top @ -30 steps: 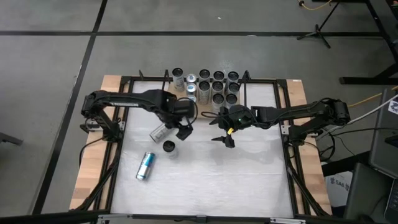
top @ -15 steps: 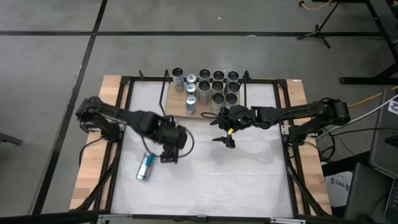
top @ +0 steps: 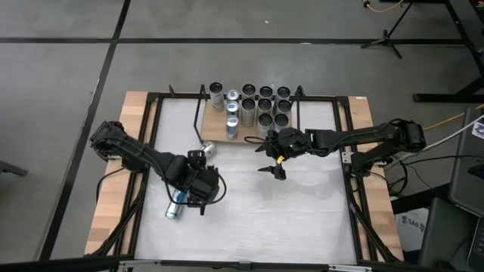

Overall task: Place canned beverage on shelf
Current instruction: Put the white soda can aligned with the other white soda can on the shelf

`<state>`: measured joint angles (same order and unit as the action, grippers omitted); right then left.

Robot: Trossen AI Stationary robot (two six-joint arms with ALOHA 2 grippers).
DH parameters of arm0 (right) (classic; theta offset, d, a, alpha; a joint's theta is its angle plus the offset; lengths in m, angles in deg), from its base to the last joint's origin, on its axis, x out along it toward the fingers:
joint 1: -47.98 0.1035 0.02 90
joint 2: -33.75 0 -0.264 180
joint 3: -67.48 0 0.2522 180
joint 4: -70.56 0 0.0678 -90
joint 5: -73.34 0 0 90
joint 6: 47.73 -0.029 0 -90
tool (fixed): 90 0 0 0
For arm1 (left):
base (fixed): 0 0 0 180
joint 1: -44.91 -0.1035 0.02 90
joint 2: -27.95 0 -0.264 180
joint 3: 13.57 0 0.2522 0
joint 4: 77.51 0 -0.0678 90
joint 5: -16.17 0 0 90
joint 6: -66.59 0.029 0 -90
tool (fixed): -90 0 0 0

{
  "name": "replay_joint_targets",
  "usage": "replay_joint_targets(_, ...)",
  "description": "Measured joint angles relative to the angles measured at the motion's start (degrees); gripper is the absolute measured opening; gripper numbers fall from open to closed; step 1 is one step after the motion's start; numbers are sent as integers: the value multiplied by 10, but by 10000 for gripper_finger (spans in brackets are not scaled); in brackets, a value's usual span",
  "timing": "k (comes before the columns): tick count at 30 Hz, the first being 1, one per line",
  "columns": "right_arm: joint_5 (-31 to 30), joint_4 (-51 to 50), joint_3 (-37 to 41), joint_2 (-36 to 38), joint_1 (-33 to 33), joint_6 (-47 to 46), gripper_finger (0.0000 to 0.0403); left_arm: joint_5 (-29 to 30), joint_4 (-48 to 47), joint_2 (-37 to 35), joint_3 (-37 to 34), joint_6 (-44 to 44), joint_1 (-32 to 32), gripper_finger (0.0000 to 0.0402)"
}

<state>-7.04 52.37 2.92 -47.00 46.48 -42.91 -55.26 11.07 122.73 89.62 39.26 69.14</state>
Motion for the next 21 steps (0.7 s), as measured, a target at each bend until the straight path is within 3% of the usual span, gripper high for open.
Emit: replay_joint_targets(21, 0, 0, 0, 0, 0, 0, 351, 1, 60, 0, -84, 24, -10, 367)
